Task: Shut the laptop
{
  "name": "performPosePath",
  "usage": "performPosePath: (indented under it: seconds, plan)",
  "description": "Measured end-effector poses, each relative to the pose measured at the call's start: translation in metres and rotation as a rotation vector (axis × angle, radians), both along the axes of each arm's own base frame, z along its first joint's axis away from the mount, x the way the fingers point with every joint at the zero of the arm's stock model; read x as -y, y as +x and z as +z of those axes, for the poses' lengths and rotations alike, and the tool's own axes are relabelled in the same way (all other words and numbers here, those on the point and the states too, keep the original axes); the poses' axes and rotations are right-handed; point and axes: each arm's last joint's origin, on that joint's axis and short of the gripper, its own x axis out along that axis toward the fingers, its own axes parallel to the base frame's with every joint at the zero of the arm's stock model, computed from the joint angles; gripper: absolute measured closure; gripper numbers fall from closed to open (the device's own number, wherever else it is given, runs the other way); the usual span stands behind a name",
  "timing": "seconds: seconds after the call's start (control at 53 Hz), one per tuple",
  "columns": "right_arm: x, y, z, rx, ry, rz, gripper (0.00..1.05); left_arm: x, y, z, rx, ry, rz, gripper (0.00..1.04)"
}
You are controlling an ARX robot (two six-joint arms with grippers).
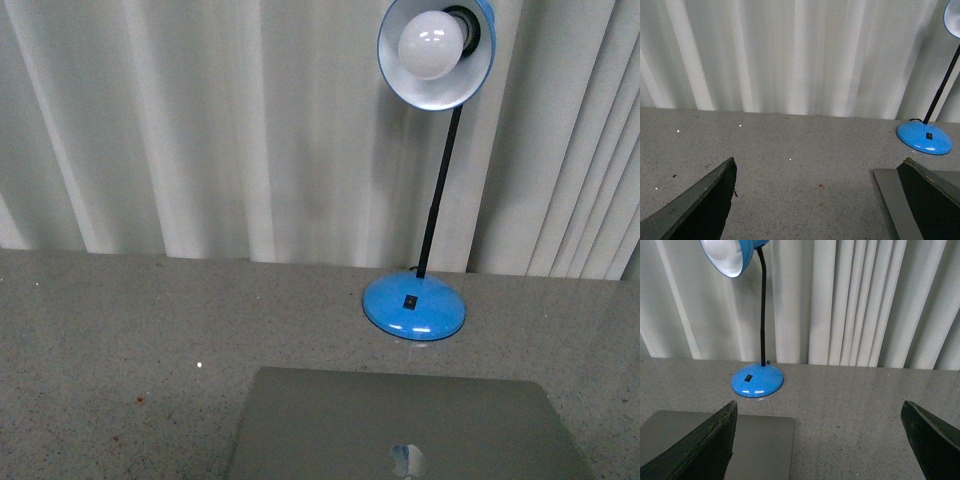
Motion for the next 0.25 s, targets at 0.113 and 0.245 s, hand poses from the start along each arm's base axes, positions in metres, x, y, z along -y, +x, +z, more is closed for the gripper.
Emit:
performPosePath:
  seconds: [0.113,0.245]
  plan:
    - [0.0000,0.0000,0.0000,0.000,0.000,0.000,0.07,0.0000,0.0000,0.0000,0.000,0.000,0.000,0.07]
    - [0.0000,0.0000,0.0000,0.000,0.000,0.000,0.07,0.0000,0.0000,0.0000,0.000,0.000,0.000,0.07]
